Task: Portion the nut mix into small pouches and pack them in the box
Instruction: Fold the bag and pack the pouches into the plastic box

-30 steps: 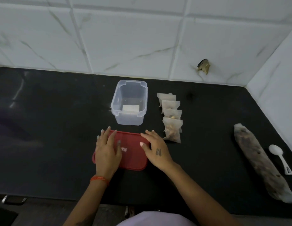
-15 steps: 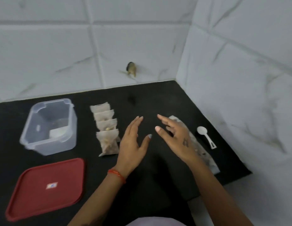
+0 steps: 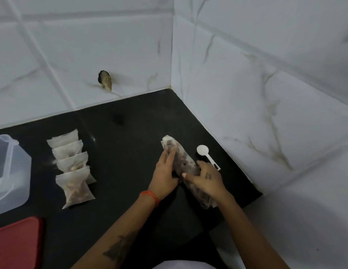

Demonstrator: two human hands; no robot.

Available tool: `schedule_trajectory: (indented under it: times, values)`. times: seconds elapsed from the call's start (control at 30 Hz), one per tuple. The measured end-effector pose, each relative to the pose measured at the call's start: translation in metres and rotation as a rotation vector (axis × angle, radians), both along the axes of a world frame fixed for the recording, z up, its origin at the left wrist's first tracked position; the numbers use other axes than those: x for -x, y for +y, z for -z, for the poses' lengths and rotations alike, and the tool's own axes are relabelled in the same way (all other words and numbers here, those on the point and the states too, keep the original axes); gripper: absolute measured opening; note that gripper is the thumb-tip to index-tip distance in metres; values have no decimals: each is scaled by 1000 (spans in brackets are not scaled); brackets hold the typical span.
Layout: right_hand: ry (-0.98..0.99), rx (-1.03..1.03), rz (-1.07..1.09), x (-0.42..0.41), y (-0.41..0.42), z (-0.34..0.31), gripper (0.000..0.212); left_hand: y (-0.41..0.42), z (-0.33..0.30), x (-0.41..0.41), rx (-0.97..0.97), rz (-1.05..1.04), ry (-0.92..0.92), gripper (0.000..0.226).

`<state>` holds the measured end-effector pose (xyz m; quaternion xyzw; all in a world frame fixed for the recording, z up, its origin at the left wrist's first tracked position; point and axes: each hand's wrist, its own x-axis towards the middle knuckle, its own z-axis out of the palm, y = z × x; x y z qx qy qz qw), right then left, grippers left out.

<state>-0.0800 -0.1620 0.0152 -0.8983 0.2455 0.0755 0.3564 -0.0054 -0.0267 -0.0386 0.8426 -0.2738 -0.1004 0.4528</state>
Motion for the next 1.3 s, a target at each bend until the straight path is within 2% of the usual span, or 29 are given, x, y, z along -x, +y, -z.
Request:
schedule_trajectory:
  times: [0.1,0.17,0.3,0.37,0.47,0.57,0.67,0.8,1.0,1.2,1.3]
  values:
    - [8,-187,37,-6,-5,1,42,0,6,-1,-12,24,-60,87]
    - [17,-282,42,-8,-8,2,34,3,7,-1,-24,40,-89,83]
    - [14,-399,19,-11,-8,-1,26,13,3,-4,7,55,-135,80]
    - [-6,-507,0,-13,-7,-7,26,25,-3,-9,5,100,-125,87]
    - [-38,-644,-59,-17,2,-23,26,49,-15,-17,-102,114,-243,92]
    - [-68,-730,-150,-23,19,-43,26,73,-36,-26,-129,-2,-510,68]
    - [-77,-815,-250,-31,44,-60,31,106,-53,-40,-149,-40,-602,51]
    - [-119,-888,-365,-45,88,-83,43,157,-82,-40,-73,-85,-572,46]
    - [-133,-1017,-518,-65,168,-102,35,237,-111,-38,46,-245,-463,40]
    - [-150,-1046,-603,-91,255,-106,51,310,-122,-33,258,-416,-234,23]
    - [-156,-1029,-628,-105,296,-106,50,345,-129,-34,411,-439,2,19]
